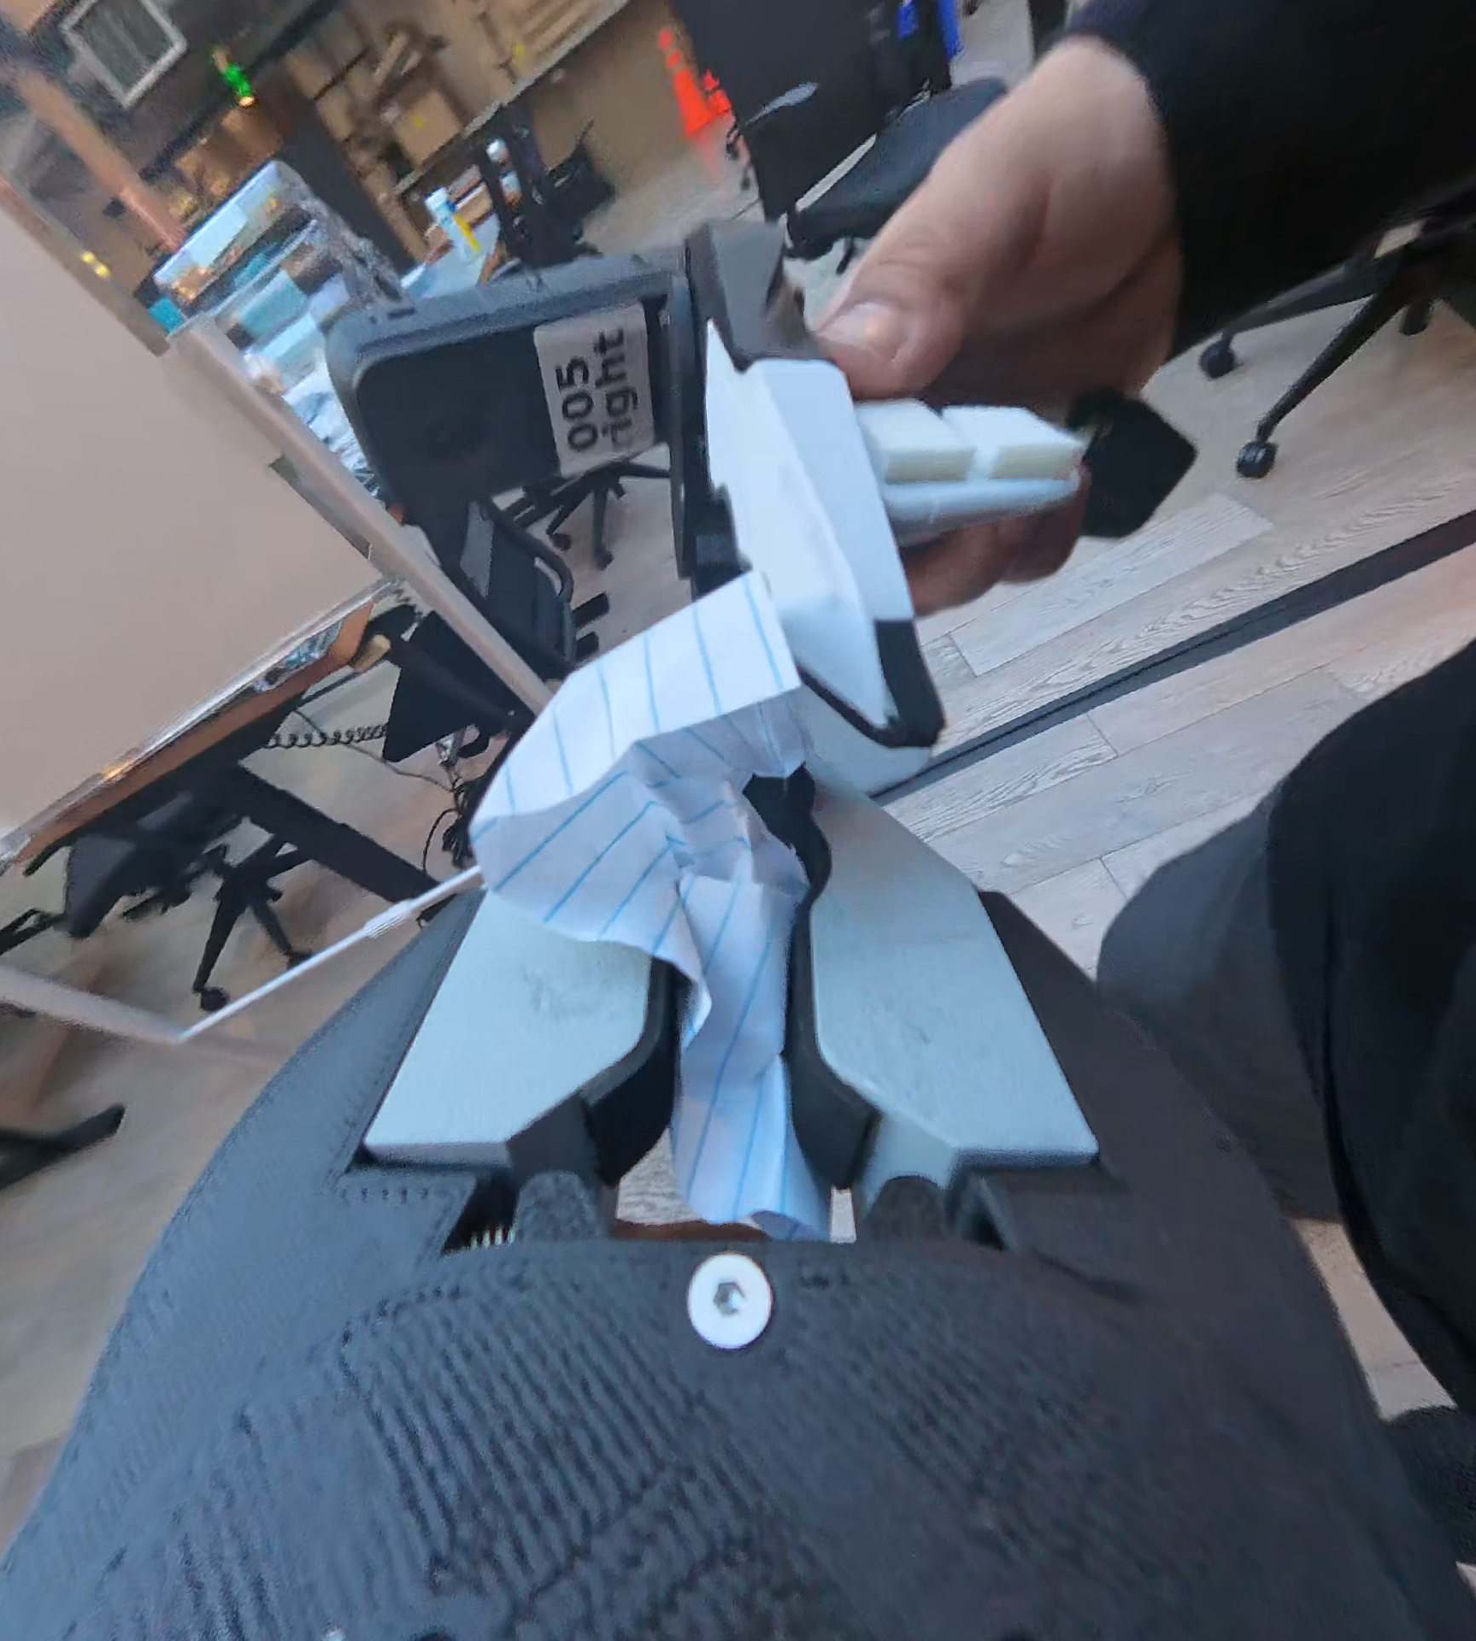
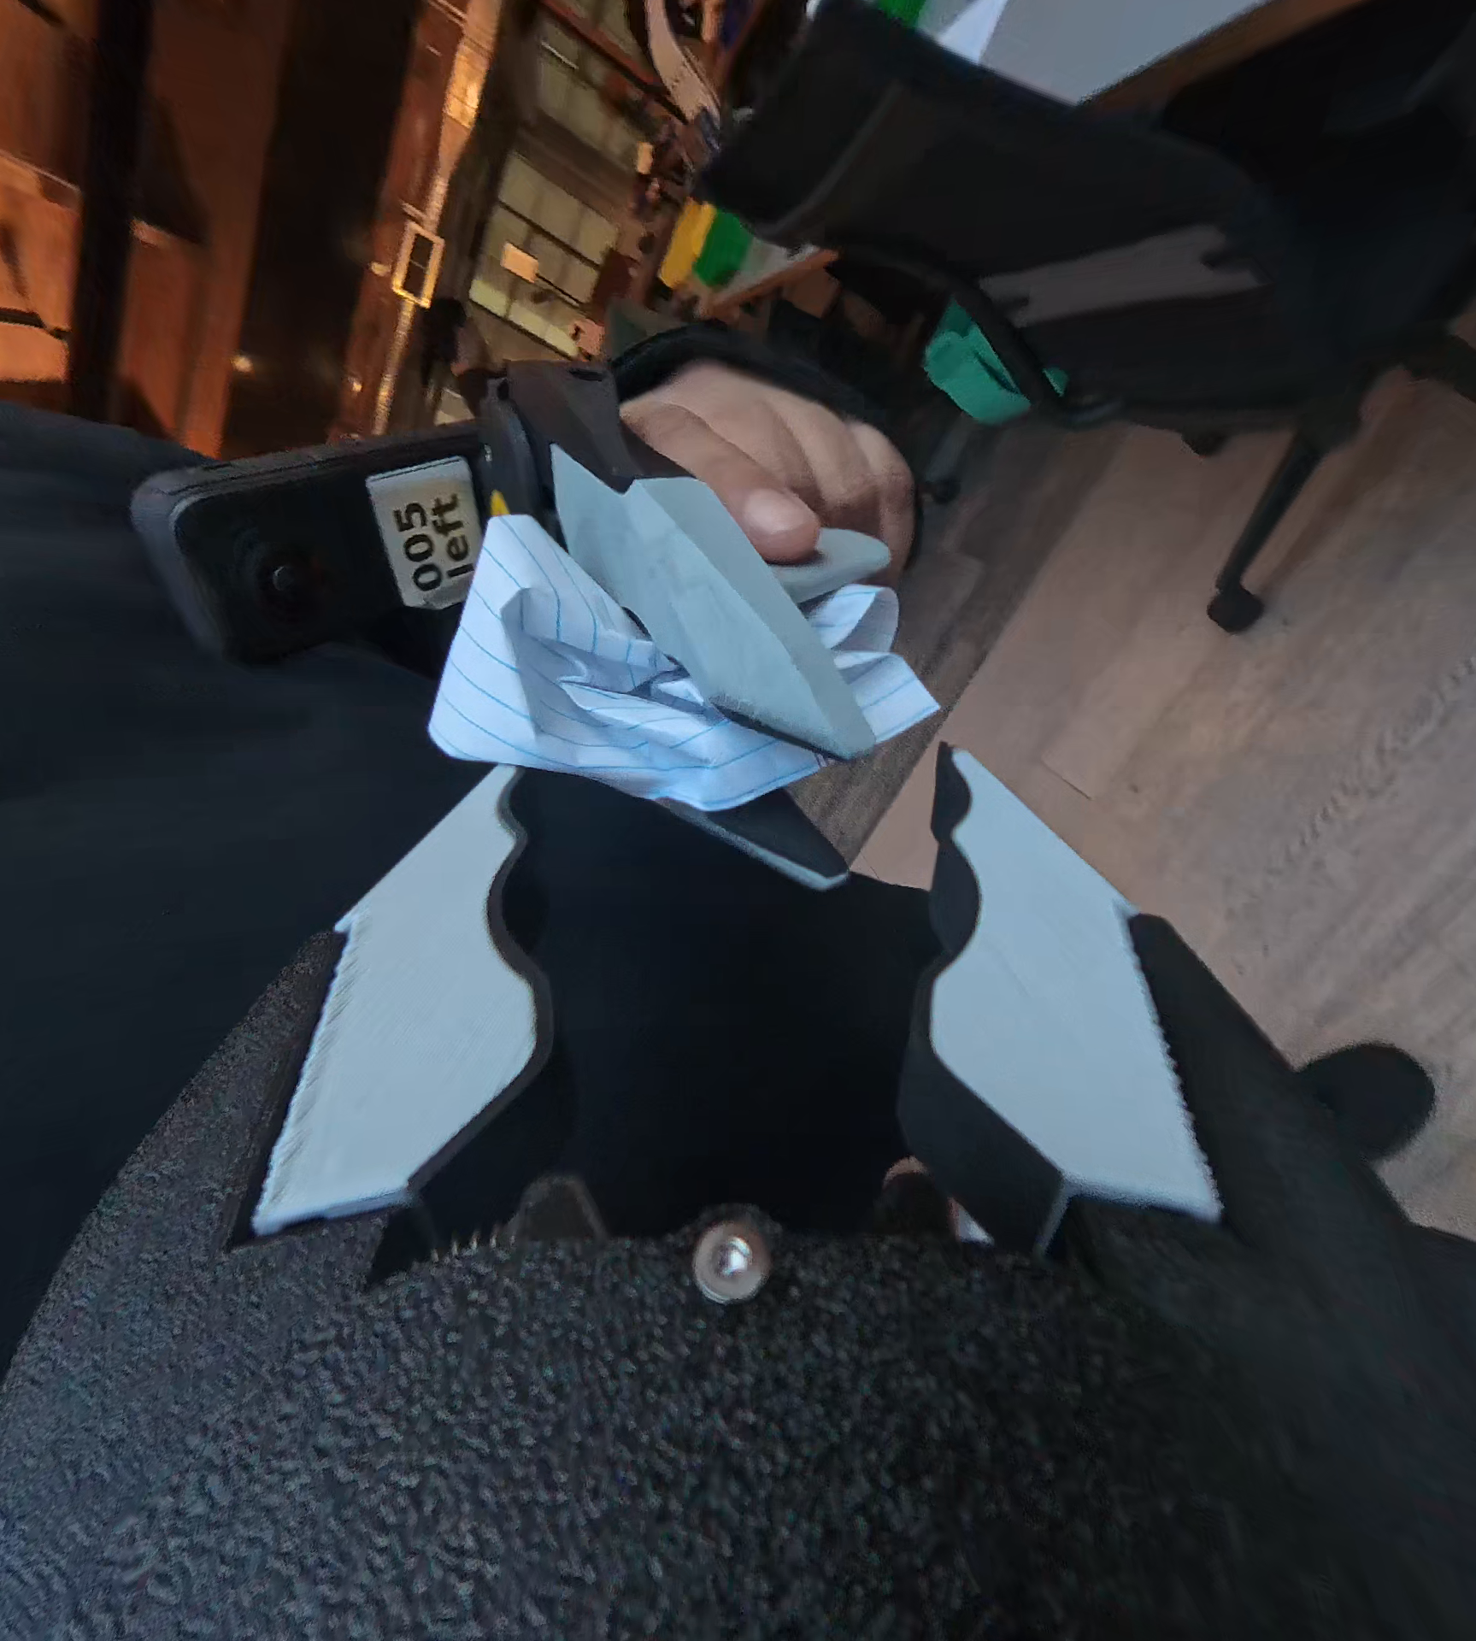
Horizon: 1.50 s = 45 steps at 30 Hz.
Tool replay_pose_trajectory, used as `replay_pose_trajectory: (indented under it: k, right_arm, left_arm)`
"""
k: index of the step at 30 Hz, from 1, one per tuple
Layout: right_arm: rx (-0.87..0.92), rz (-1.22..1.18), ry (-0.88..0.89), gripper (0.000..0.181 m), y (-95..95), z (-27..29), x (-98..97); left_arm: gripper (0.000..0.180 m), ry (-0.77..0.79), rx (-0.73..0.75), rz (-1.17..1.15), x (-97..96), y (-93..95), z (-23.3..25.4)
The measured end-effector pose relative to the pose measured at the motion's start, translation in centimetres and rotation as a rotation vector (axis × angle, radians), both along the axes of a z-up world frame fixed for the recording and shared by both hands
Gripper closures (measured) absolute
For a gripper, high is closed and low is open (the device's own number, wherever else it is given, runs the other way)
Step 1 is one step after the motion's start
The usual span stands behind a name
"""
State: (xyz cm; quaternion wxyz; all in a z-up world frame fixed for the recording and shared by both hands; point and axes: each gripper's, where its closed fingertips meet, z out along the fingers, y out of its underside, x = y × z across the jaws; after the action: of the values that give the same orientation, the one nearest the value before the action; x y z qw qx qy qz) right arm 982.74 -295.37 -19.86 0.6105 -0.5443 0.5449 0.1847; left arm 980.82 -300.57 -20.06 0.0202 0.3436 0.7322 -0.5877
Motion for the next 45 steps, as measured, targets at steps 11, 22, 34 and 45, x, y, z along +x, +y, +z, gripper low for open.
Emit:
replay_pose_trajectory:
  k: [11,22,34,45]
  right_arm:
    - [0.299,-0.013,-0.078,0.123,-20.2,-2.8,27.9]
    - [0.491,0.113,-0.004,0.101,-33.0,0.0,52.8]
    - [0.289,-0.083,0.103,0.125,-43.0,-5.0,86.3]
    - [-0.053,-0.085,-0.069,0.154,-54.7,-7.4,115.0]
  left_arm:
    - [0.16,0.203,0.229,-0.008,28.2,-18.9,-3.3]
    - [0.161,-0.04,0.232,0.025,51.0,-33.8,-3.6]
    - [0.148,-0.016,0.142,0.097,84.2,-44.1,-6.5]
    - [0.13,0.043,0.226,0.354,114.4,-54.3,-9.0]
